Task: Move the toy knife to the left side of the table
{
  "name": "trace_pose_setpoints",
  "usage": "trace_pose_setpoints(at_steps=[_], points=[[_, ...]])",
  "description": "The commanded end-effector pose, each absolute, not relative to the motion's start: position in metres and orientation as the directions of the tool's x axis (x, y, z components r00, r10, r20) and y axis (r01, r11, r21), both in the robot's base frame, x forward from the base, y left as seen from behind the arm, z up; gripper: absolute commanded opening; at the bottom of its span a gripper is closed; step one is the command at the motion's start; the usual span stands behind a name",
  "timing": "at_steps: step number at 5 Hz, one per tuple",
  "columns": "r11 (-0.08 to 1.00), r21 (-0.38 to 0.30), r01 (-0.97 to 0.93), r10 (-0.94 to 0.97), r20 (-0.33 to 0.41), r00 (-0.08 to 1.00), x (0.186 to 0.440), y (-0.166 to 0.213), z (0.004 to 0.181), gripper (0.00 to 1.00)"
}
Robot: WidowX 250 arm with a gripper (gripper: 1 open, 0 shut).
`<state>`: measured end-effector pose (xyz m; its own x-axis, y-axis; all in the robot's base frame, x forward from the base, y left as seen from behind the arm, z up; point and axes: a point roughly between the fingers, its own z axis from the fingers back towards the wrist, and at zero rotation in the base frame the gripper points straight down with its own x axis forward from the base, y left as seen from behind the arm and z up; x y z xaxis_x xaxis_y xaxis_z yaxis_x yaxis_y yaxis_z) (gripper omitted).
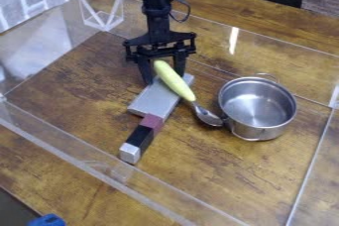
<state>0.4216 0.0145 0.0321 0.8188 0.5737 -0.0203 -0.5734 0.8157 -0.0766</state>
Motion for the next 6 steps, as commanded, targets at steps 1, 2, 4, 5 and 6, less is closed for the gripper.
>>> trace_pose_setpoints(at_steps=[1, 2, 4, 5, 6], points=[[0.858, -0.071, -0.509, 0.51, 0.007, 0.86, 0.426, -0.009, 0.033, 0.0], [0.873, -0.062, -0.483, 0.485, 0.016, 0.875, 0.423, -0.01, 0.029, 0.0], [0.878, -0.047, -0.476, 0.477, 0.026, 0.878, 0.411, -0.013, 0.026, 0.0], [0.868, -0.04, -0.495, 0.496, 0.029, 0.868, 0.403, -0.015, 0.026, 0.0], [0.857, -0.033, -0.514, 0.515, 0.035, 0.856, 0.396, -0.021, 0.028, 0.0]])
